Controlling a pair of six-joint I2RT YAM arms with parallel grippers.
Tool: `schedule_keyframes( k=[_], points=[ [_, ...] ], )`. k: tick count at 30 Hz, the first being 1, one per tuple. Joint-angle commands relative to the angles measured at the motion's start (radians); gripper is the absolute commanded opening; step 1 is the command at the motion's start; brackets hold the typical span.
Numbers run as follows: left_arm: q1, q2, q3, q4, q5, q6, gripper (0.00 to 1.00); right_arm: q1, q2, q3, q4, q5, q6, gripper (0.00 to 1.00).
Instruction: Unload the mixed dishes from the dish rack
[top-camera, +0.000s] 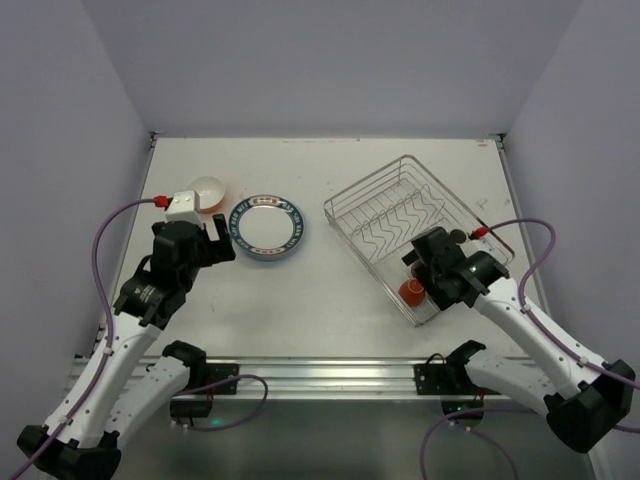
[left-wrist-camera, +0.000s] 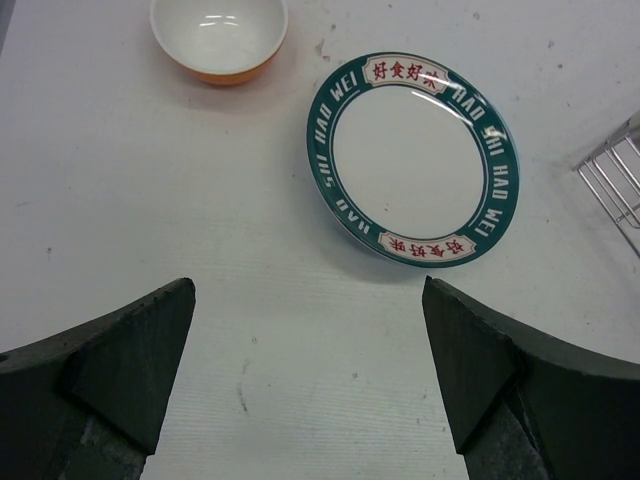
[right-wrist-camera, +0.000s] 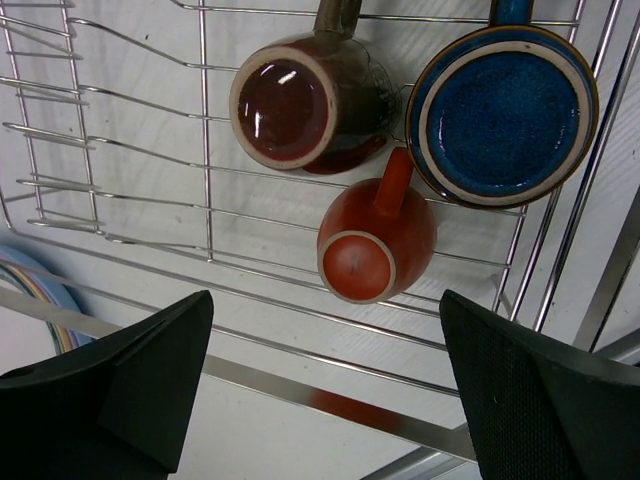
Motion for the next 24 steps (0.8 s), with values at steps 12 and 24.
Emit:
schedule_keyframes(
  k=[12, 24],
  points=[
    [0.003, 0.037, 0.011, 0.003, -0.099, -0.041, 1.0, 0.003, 0.149, -0.065, 0.107, 0.065, 0.065, 0.86],
    [0.003, 0.02, 0.014, -0.014, -0.148, -0.058, 1.0, 0.003, 0.272, -0.098, 0.149, 0.066, 0.073, 0.75]
  ],
)
